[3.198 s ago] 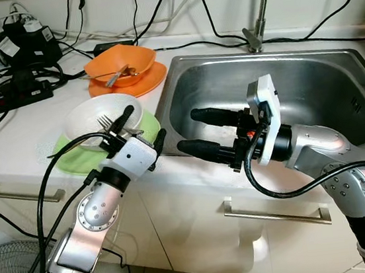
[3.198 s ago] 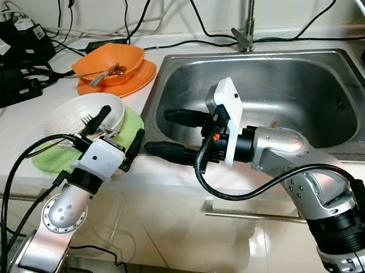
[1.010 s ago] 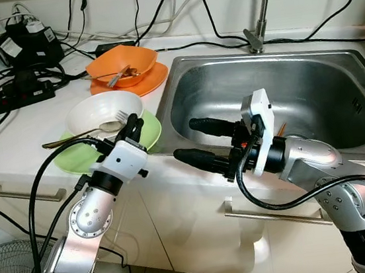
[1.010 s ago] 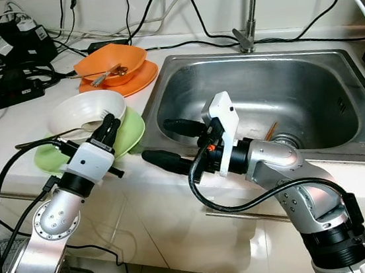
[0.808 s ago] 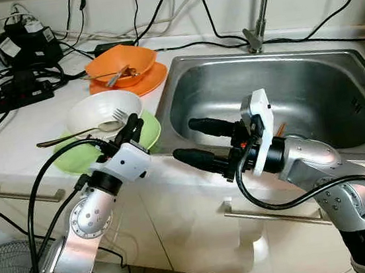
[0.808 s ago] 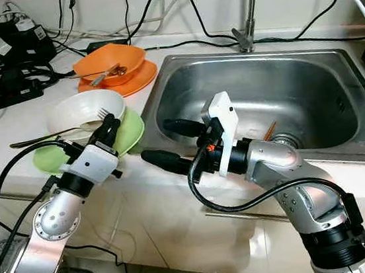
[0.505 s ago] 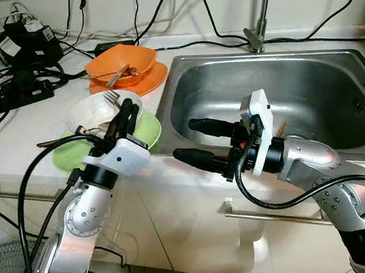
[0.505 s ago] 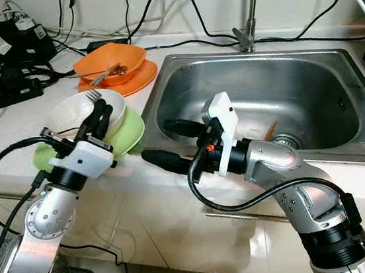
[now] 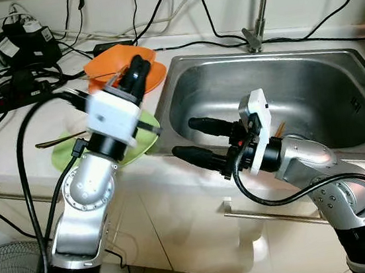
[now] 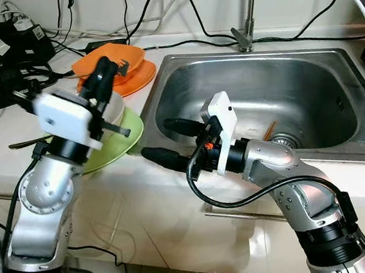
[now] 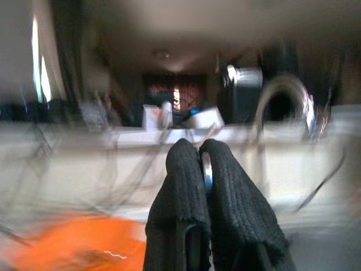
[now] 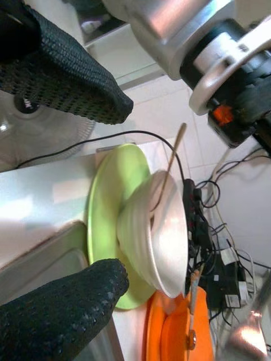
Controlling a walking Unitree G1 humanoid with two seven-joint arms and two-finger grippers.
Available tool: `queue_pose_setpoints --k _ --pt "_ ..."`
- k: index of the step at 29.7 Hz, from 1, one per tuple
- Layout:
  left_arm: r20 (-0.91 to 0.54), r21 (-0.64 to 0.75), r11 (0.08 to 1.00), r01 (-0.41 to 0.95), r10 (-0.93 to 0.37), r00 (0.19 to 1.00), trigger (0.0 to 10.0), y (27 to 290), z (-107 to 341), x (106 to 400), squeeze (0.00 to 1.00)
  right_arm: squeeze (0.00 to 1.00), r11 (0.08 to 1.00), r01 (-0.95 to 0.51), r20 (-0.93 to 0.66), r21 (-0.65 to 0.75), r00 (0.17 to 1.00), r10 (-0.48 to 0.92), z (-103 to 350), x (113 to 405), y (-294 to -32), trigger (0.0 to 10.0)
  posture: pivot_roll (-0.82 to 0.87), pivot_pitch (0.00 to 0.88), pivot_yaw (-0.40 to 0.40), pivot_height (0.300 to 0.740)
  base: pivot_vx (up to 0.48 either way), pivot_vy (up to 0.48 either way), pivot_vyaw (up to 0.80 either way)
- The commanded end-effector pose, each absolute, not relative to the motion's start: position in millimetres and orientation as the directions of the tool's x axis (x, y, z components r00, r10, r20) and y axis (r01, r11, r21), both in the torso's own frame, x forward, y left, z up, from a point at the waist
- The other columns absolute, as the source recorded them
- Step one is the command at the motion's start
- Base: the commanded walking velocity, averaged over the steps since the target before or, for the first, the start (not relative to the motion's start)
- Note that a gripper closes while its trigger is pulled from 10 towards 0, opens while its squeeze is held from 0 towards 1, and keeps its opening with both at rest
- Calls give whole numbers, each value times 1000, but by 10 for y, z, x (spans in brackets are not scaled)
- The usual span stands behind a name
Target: Kitchen organization
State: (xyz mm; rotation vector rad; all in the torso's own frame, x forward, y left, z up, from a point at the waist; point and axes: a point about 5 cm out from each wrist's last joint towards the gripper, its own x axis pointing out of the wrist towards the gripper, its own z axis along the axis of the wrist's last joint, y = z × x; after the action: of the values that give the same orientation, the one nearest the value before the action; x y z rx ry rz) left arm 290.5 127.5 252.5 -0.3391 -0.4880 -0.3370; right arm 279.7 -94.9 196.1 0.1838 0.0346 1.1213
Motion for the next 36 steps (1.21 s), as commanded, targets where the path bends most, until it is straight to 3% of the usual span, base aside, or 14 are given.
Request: queue_pose_setpoints --k 1,3,4,9,11,12,13,14,15,20,23,31,32,36 --pt "483 -384 822 420 -208 851 0 1333 2526 2932 0 0 446 -883 91 144 460 883 2034 2833 -986 10000 -65 0 53 740 0 0 0" --pt "475 -588 661 467 -186 860 0 1344 2493 2953 0 0 458 -875 102 155 476 874 2048 2857 -991 10000 -68 0 56 740 0 0 0" --pt "479 -623 620 476 -179 859 0 1344 2492 2951 0 0 463 -872 104 159 481 871 2052 2864 -994 10000 -69 0 56 740 0 0 0" --pt "480 -717 470 516 -204 853 0 1306 2463 2922 0 0 478 -862 111 171 498 860 2055 2883 -1004 10000 -70 0 58 740 0 0 0" --pt "470 -778 359 515 -211 857 0 1319 2433 2903 0 0 481 -858 115 180 505 856 2053 2889 -1004 10000 -69 0 58 740 0 0 0" --pt "470 -778 359 515 -211 857 0 1319 2433 2903 0 0 481 -858 115 180 505 856 2053 2889 -1004 10000 -69 0 58 740 0 0 0" --pt "467 -830 229 509 -216 858 0 1344 2405 2876 0 0 489 -848 122 202 517 847 2053 2905 -1001 10000 -69 0 58 740 0 0 0" --pt "467 -830 229 509 -216 858 0 1344 2405 2876 0 0 489 -848 122 202 517 847 2053 2905 -1001 10000 -69 0 58 740 0 0 0" --pt "458 -853 168 494 -214 863 0 1355 2375 2866 0 0 496 -838 135 230 532 836 2063 2925 -997 10000 -68 0 57 740 0 0 0" --pt "435 -872 115 476 -263 861 0 1296 2242 2838 0 0 489 -799 192 351 572 797 2117 3002 -962 10000 -69 0 57 740 0 0 0" --pt "426 -877 87 473 -313 849 0 1252 2199 2803 0 0 355 -763 312 540 573 758 2263 3046 -938 10000 -71 0 56 740 0 0 0" --pt "410 -888 45 458 -373 832 0 1142 2153 2738 0 0 306 -738 346 602 586 732 2305 3073 -899 10000 -73 0 54 740 0 0 0" --pt "413 -887 42 460 -377 829 0 1136 2159 2732 0 0 301 -729 345 614 591 729 2307 3075 -899 0 -73 0 53 740 0 0 0" --pt "413 -886 39 462 -383 826 0 1138 2163 2725 0 0 284 -703 343 653 608 716 2320 3089 -915 0 -75 0 49 740 0 0 0"
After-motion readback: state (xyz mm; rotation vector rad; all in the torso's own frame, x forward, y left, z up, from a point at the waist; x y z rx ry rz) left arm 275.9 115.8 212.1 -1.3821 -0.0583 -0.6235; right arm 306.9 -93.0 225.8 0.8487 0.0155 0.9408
